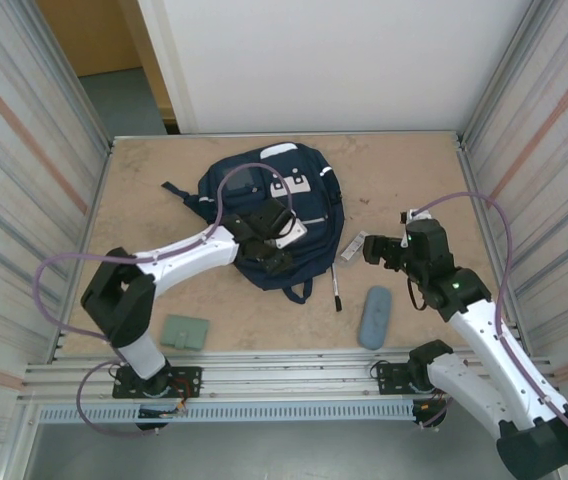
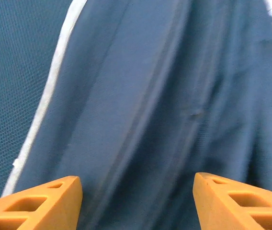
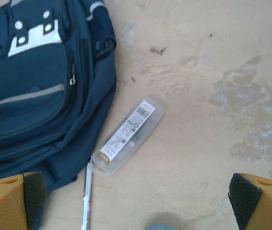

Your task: Pack the student bag

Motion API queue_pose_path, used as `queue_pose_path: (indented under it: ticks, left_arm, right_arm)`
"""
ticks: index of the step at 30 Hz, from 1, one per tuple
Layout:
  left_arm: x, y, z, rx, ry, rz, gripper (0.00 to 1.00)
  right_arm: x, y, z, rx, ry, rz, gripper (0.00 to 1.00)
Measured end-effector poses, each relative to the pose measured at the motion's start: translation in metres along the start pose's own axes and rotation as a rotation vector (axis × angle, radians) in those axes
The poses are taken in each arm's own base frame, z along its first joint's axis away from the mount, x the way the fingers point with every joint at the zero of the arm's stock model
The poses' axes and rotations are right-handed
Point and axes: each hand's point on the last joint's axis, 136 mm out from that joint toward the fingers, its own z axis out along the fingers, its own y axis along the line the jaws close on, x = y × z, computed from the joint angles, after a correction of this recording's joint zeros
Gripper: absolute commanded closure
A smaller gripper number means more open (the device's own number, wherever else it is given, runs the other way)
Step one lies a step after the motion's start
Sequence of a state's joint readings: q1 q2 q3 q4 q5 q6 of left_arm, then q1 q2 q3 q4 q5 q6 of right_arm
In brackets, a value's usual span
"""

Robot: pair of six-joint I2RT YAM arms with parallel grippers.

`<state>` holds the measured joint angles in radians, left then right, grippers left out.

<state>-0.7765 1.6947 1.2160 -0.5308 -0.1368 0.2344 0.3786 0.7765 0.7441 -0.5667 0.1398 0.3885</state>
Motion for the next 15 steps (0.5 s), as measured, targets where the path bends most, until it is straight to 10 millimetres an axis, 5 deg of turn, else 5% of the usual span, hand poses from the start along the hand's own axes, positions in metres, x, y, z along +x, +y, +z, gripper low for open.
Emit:
queue_pose_path:
  ticks: [3,6,8,15]
  left_arm:
    - [0.008,0.02,0.011,-0.029,0.027,-0.027,0.41]
    - [0.011,0.035,0.013,-0.079,0.028,-0.047,0.8]
    - [0.01,0.04,0.013,-0.094,0.021,-0.056,0.93]
    - [0.002,0.062,0.006,-0.125,-0.03,-0.097,1.0]
  right_arm:
    - [0.011,0.004,0.002,-0.026,0.054,0.008,0.01]
    - [0.023,0.008,0.006,-0.043,0.117,0.044,0.01]
    - [0.034,0.007,0.01,-0.022,0.182,0.079,0.01]
    - [0.088,0.01,0.011,0.131,0.407,0.079,0.01]
